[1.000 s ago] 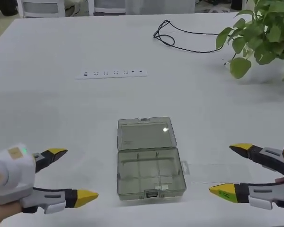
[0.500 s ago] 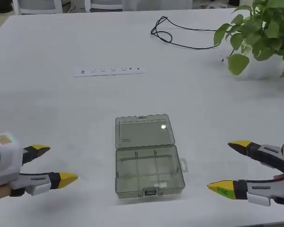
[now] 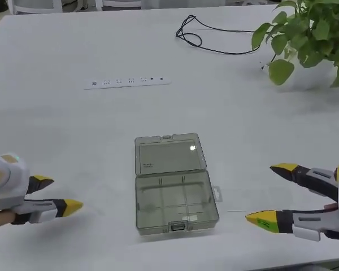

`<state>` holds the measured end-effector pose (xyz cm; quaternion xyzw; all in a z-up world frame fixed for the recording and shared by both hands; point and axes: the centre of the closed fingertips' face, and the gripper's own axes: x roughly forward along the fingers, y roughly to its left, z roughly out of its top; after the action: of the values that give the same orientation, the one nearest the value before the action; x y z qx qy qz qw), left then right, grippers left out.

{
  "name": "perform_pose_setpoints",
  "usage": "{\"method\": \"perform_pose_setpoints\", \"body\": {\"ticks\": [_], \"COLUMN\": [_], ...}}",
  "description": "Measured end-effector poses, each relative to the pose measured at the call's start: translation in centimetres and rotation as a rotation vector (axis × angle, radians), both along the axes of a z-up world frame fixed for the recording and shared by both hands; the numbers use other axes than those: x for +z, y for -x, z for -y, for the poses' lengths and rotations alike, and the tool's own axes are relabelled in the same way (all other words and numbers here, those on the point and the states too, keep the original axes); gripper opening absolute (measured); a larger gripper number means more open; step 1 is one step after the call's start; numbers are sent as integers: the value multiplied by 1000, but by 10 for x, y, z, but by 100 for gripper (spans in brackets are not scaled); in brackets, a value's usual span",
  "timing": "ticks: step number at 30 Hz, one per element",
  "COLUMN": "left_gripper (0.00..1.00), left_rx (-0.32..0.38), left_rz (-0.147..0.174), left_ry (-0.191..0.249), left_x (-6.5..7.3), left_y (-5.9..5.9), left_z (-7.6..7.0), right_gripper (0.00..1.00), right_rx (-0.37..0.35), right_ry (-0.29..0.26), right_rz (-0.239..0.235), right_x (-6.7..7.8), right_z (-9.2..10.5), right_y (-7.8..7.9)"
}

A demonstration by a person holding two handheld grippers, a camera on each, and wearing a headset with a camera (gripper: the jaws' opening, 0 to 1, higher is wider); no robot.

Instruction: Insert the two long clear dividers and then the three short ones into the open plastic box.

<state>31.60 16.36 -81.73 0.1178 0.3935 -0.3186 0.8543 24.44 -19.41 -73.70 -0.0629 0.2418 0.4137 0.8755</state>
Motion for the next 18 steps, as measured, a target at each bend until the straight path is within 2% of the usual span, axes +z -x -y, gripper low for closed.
{"method": "perform_pose_setpoints", "body": {"ticks": [7, 14, 18], "left_gripper": [54, 50, 46], "left_rx": [6, 12, 3], "left_rz": [-54, -113, -130], "left_ry": [-63, -98, -123], "left_x": [-10, -20, -24], "left_y": [1, 2, 3], "left_z": [-8, -12, -12], "right_gripper": [79, 79, 79], "right_rx": [2, -2, -8], "right_ry": [0, -6, -8], "right_rz": [-1, 1, 1], "right_x": [-2, -1, 0], "right_z": [-1, -2, -1], "right_y": [0, 1, 1]}}
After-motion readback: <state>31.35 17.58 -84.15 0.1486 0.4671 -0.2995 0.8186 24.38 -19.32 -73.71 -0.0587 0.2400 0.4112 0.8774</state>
